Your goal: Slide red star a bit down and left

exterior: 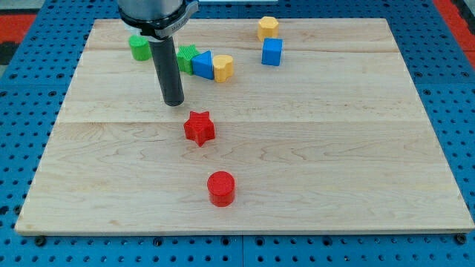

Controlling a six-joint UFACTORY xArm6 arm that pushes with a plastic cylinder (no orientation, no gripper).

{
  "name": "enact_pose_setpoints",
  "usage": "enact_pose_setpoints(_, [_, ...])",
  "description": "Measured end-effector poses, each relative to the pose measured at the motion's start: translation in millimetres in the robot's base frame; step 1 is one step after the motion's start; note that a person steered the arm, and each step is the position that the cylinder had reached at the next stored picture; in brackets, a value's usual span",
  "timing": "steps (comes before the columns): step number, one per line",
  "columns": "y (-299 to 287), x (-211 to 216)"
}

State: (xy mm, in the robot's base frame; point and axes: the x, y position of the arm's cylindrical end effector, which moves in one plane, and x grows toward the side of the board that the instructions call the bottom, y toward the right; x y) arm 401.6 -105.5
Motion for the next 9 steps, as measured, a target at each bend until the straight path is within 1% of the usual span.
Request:
enact_pose_setpoints(7, [6, -1])
enact_pose_setpoints(8, [35, 13])
enact_pose_setpoints(9, [65, 44])
